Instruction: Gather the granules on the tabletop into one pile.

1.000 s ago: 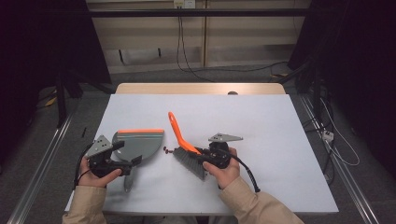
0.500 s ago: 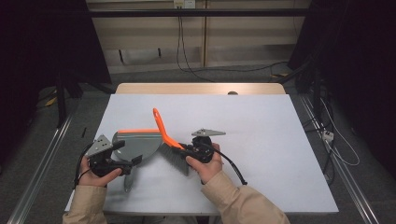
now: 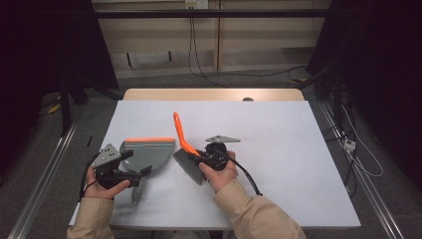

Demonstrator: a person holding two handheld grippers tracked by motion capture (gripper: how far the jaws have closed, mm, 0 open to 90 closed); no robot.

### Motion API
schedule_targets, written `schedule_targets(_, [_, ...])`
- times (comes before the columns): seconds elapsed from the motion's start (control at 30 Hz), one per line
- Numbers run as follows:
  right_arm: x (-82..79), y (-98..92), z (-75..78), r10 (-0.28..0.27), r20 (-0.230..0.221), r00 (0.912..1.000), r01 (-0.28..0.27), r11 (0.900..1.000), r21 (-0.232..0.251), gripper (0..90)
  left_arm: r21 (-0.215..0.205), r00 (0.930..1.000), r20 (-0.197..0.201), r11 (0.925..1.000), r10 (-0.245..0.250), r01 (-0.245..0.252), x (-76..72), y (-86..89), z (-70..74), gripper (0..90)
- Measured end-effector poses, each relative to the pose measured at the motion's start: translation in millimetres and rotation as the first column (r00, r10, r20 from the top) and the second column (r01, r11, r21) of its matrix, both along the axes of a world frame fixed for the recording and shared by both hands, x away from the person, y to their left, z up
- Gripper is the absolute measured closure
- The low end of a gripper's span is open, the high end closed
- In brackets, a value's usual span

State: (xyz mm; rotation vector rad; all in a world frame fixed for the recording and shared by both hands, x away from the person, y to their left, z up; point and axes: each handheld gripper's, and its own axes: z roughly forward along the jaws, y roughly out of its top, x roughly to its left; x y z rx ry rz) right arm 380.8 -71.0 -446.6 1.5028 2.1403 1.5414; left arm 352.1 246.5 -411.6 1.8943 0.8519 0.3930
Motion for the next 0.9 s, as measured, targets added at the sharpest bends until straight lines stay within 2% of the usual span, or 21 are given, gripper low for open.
schedule_targets(0.5, [-13.9, -49.0, -2.4, -0.087, -0.01, 0.9961, 0.087, 0.996, -0.003, 70.6, 0.016, 1.0, 0.001, 0.9998, -0.008, 0.008, -0.2, -3.7, -0.1, 6.4])
schedule_targets(0.9, [-19.0, -68.4, -3.2, -0.113, -0.012, 0.9935, 0.113, 0.994, 0.002, 70.5, 0.022, 0.9999, -0.001, 0.9997, -0.012, 0.012, 0.2, -4.5, -0.8, 6.5])
